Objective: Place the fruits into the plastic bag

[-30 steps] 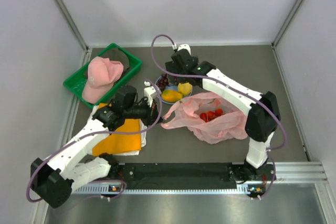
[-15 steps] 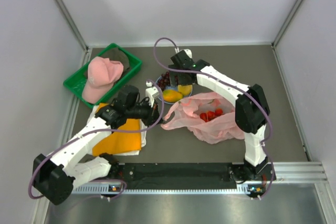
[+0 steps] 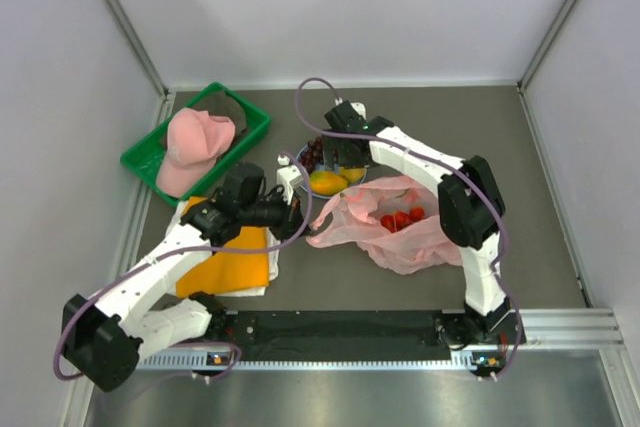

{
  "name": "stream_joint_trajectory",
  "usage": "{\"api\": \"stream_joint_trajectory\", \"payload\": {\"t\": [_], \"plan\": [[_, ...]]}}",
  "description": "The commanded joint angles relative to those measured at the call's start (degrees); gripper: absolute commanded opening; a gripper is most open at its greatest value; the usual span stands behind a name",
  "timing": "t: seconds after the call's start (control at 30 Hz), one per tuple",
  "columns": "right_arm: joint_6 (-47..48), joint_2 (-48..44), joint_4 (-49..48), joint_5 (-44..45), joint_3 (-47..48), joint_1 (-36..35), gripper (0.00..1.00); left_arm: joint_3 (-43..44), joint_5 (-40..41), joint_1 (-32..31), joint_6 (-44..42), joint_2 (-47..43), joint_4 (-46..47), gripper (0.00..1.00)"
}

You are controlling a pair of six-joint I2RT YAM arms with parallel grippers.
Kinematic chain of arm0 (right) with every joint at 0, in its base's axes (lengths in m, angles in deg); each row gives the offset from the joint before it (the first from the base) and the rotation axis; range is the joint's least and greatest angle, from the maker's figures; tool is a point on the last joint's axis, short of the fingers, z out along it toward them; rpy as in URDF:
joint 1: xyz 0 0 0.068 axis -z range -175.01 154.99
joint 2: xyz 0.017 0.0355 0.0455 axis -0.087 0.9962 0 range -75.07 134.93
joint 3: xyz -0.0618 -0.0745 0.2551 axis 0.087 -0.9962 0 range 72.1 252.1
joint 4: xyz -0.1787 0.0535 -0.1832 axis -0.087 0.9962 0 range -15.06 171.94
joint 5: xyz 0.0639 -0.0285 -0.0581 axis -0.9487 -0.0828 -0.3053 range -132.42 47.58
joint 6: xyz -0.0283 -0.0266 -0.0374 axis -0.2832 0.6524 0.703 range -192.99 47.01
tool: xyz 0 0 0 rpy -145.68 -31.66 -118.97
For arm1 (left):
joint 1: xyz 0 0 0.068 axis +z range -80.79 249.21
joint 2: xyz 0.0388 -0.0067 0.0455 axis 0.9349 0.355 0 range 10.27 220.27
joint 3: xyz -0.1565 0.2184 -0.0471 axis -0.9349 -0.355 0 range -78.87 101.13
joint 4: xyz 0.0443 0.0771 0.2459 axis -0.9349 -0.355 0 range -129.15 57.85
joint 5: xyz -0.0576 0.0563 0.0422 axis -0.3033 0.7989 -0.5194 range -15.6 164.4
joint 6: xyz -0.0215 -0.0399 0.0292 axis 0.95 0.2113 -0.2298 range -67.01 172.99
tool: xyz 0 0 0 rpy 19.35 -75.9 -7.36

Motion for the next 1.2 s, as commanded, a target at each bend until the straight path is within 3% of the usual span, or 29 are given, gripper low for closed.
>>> {"api": "stream_joint_trajectory", "payload": {"t": [0.0,0.47,0.77,1.17], "plan": [[-1.65,1.26,0.33,0.33,2.32,0.13,0.95,-0.28,-0.03,0.02,-0.33,-1.72,1.40,0.00],[-4.12,4.09,1.74,2.36,3.47,0.57,0.88,-0.37,0.24,0.02,-0.24,-1.72,1.49,0.00],[-4.82,2.24,1.13,2.36,1.09,0.84,0.72,-0.45,0.41,0.02,-0.24,-1.54,1.66,0.00],[-5.52,-5.05,0.77,2.79,-2.86,0.75,0.61,-0.46,0.94,0.02,-0.33,-1.37,1.58,0.00]]}}
